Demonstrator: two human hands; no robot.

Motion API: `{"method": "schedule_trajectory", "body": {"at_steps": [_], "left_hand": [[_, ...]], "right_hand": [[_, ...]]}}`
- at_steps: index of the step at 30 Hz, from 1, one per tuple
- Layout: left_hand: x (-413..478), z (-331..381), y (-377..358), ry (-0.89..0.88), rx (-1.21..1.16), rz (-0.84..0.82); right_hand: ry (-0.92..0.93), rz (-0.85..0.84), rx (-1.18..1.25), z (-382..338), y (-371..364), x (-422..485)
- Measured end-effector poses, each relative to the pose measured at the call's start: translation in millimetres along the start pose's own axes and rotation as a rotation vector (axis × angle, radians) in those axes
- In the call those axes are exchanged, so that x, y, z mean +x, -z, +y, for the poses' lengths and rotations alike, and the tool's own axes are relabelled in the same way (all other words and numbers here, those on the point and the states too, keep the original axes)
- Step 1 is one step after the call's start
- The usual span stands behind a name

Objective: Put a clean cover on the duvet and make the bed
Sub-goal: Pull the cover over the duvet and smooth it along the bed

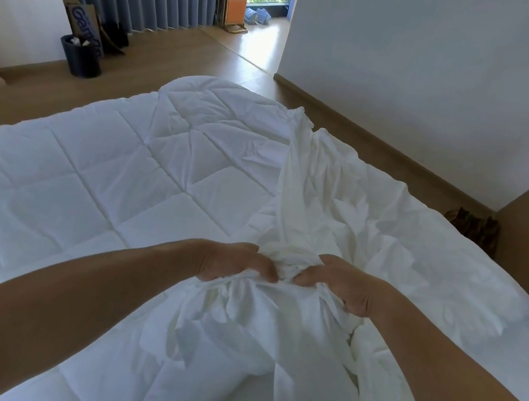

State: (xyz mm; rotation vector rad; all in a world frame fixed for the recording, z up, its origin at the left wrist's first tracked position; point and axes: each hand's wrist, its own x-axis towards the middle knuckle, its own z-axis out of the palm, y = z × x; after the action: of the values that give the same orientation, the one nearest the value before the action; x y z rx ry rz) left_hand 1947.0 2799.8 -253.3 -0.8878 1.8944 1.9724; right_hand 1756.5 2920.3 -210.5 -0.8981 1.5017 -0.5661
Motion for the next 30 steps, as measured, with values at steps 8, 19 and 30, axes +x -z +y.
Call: {"method": "schedule_trajectory", "body": {"at_steps": [8,19,30], "left_hand": [[-5,10,-5,-0.069,0.482,0.066],[-16,39,-24,-0.208,0.700,0.230],[6,12,-31,-0.179,0.205,0.059]], "right_hand": [[-0.088,-0.029,-0.241,3,-5,3],[-0.056,0.098,-0.241,-6,-4,10],[-0.016,0.005,-0.227,-2,-5,2]]}}
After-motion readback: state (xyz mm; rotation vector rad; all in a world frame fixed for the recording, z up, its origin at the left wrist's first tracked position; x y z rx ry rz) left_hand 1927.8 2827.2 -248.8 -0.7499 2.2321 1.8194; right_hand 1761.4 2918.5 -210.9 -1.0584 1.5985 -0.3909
